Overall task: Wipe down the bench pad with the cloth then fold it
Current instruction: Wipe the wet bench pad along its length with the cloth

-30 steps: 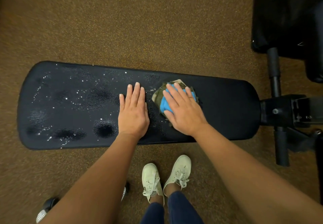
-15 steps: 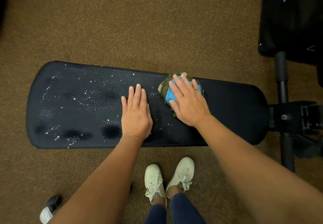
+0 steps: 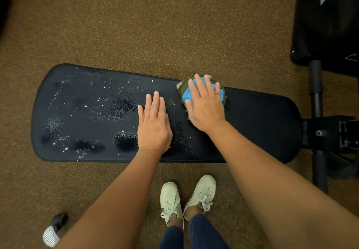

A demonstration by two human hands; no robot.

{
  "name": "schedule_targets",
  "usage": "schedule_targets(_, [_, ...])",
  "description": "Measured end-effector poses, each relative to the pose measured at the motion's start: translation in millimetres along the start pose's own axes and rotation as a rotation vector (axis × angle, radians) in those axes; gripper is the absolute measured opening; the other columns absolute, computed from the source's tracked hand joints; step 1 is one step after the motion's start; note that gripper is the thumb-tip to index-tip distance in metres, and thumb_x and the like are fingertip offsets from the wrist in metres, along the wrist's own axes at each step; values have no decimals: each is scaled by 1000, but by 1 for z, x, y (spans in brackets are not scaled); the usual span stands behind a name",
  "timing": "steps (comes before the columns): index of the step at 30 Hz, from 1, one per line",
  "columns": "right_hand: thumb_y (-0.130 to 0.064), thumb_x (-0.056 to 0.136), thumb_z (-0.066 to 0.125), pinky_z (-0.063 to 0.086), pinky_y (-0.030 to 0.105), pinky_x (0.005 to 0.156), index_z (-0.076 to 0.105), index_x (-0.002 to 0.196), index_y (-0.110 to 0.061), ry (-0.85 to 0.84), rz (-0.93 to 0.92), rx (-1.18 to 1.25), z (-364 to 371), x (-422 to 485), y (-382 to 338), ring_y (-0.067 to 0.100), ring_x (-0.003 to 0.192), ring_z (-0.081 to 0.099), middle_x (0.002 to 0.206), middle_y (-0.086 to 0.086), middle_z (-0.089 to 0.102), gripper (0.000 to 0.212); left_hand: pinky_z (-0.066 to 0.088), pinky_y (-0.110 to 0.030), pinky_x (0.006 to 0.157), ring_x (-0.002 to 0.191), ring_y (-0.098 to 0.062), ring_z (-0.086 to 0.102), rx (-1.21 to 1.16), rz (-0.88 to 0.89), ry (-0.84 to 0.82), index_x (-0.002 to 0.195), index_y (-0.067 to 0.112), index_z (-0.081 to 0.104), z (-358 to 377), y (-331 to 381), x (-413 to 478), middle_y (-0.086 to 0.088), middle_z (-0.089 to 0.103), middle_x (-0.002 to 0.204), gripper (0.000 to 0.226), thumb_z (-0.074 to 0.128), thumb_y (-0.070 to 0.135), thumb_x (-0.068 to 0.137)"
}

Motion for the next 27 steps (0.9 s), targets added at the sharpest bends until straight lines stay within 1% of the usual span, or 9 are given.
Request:
schedule_targets(3, [-35,95,35,9,53,116,31,147,-11,-24,-158,-9,7,-11,-25,32,145,13,157,9,22,58,3,-47,118,147,-29,10,-8,1,2,147,3,30,-1,0,0,-11,20,158,56,21,25,97])
schedule_targets(6, [-38,94,33,11,49,117,32,147,-13,-34,-313,-26,6,-34,-7,28,145,15,156,6,24,59,4,-47,118,147,-29,10,-4,11,-2,147,2,31,-2,1,-1,-12,20,158,55,22,25,97])
schedule_targets(11, [-37,97,34,3,52,116,25,149,-10,6,72,6,-1,-7,22,31,146,6,158,10,17,59,0,-45,118,148,-28,5,19,11,-15,149,4,26,0,0,-1,-10,15,159,55,22,26,98])
schedule_targets(13, [-36,96,34,3,53,116,26,149,-11,2,6,7,1,-6,-5,31,146,6,158,9,16,59,0,-45,118,147,-28,6,16,10,-15,148,4,27,1,0,-1,-10,16,159,56,21,26,98])
schedule_targets(17, [-39,94,29,10,49,117,32,147,-14,-53,-301,-18,8,-40,-13,27,146,14,157,6,24,59,3,-47,117,147,-30,10,3,24,-11,147,2,31,0,0,-1,-12,20,158,56,21,26,97])
schedule_targets(20, [-39,95,32,14,54,116,31,147,-12,-19,-189,-27,2,-34,19,28,145,14,157,7,23,59,3,-47,117,147,-29,7,2,29,-15,148,3,29,-2,1,-1,-11,17,159,56,20,26,97])
schedule_targets(23, [-36,97,35,5,53,117,24,149,-10,2,37,11,1,-14,13,31,146,5,159,10,15,59,4,-48,118,147,-30,8,-6,21,-9,147,3,29,-1,1,-1,-11,18,158,56,20,26,97])
schedule_targets(25, [-36,97,33,4,53,117,25,149,-11,-3,-8,5,4,-17,-11,31,146,5,159,10,14,59,5,-49,117,147,-30,11,-17,21,-9,146,3,31,-1,1,-1,-12,20,158,56,20,25,97])
schedule_targets(27, [-37,96,31,8,51,117,29,148,-11,-40,-176,-22,10,-36,-22,30,146,10,158,9,19,58,6,-49,117,147,-30,11,-22,24,-10,146,2,32,-1,0,-1,-12,21,157,55,21,25,97])
Point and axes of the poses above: each hand's wrist, its own x-axis towards the middle knuckle, its own z-axis out of the palm, y = z × x, the point moved 8 cm from there along x, towards the middle knuckle
